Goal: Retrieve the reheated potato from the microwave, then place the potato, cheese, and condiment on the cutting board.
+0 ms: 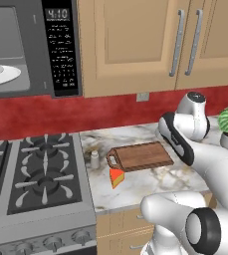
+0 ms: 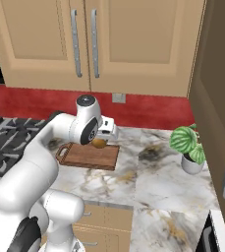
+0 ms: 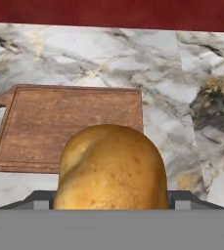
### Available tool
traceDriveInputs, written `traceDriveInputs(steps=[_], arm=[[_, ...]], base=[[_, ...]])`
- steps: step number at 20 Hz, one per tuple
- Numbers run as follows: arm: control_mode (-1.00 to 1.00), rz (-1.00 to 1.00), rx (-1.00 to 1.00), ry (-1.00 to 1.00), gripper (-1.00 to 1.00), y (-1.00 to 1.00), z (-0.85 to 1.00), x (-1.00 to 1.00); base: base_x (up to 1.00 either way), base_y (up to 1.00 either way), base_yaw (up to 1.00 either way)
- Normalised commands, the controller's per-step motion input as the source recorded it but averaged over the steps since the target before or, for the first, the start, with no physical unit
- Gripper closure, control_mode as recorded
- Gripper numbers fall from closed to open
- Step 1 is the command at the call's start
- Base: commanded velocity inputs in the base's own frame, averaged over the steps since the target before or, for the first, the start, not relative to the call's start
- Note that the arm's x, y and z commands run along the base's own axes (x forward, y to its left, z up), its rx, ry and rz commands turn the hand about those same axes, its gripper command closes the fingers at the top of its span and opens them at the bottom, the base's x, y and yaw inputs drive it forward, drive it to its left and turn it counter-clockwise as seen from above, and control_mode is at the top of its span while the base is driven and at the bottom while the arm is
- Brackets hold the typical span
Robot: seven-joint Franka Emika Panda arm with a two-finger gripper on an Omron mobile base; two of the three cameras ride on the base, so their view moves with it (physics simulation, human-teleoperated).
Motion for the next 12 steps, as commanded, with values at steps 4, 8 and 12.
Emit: traceDriveInputs(steps=[4,8,12], arm=[[-1.0,-0.02,0.0,0.06,1.0,0.0,-0.03,0.1],[-1.0,-0.01,0.0,0.07,1.0,-0.06,-0.16,0.5],[-1.0,0.04,0.03,0.01,1.0,-0.1,-0.21,0.52]], base=[[0.0,0.0,0.0],[0.0,0.0,0.0],[0.0,0.0,0.0]])
